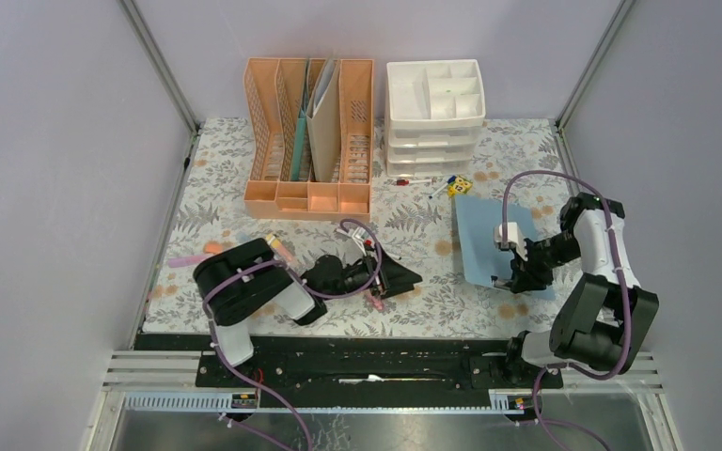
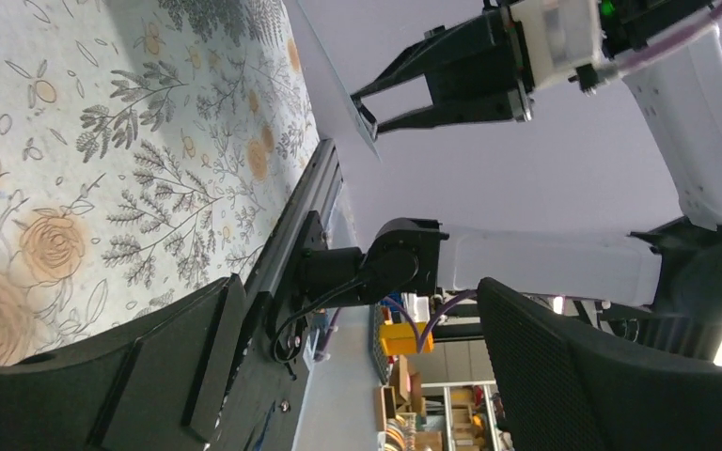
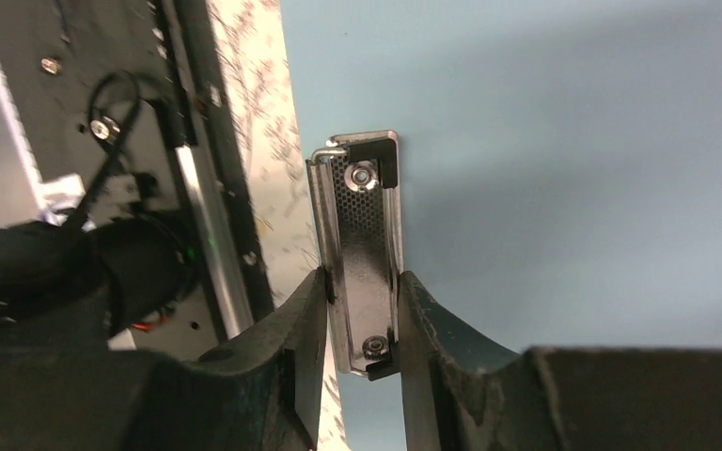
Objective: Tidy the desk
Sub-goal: Pick up the folder from the corner of the board.
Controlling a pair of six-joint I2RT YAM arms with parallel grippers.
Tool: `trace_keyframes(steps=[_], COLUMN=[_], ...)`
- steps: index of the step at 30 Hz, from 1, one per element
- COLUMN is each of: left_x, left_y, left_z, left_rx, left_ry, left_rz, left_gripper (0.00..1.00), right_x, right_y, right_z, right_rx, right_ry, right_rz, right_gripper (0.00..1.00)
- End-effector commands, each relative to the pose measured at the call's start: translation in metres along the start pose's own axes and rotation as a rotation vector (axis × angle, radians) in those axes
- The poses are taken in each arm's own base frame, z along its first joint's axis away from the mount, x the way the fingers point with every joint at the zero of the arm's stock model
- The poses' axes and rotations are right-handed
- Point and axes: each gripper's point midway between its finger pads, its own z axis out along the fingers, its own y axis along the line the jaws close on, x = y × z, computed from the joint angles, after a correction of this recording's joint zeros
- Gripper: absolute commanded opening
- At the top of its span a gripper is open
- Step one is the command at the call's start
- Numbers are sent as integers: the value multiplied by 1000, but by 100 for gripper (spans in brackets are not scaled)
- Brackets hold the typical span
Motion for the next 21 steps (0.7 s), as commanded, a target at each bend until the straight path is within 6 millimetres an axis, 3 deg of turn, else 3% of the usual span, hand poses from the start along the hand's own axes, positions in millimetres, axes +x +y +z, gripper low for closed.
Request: trace_keyframes(steps=[1, 14, 19, 21], left_x=[-13, -15, -11, -9], left_y=[-36, 2, 5, 6], left_z=[23, 79, 93, 97], left_rx=[146, 0, -11, -15], left_ry=[-76, -93, -70, -61], left_rz=[-35, -65, -53, -51], left_gripper=[99, 98, 87, 76], right_x=[-29, -52, -58, -59], right_y=[29, 51, 56, 58], right_z=[12, 27, 30, 31], right_rx=[-66, -98, -107, -114], right_ry=[-100, -149, -160, -161], right_rz=[62, 32, 25, 26], right_gripper=[0, 0, 0, 0])
